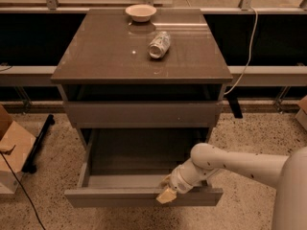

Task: Open middle drawer

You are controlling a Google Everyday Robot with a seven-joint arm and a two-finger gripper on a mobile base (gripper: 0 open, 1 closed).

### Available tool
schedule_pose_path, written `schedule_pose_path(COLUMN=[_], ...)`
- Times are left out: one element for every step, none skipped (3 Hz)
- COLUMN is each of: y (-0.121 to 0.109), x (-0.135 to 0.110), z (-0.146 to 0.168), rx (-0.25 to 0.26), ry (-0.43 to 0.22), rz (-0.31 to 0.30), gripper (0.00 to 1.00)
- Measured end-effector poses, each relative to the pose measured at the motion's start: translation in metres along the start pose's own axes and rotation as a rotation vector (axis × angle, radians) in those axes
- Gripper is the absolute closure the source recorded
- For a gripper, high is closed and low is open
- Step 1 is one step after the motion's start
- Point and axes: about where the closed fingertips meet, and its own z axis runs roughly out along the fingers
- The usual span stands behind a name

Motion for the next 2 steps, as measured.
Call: schedule_pose_path(y=[0.003,0.015], x=[0.004,0.024], z=[-0.001,0.001], rx=[-0.002,-0.025], ry=[0.007,0.011], rz=[0.007,0.047], gripper=[0.2,0.0])
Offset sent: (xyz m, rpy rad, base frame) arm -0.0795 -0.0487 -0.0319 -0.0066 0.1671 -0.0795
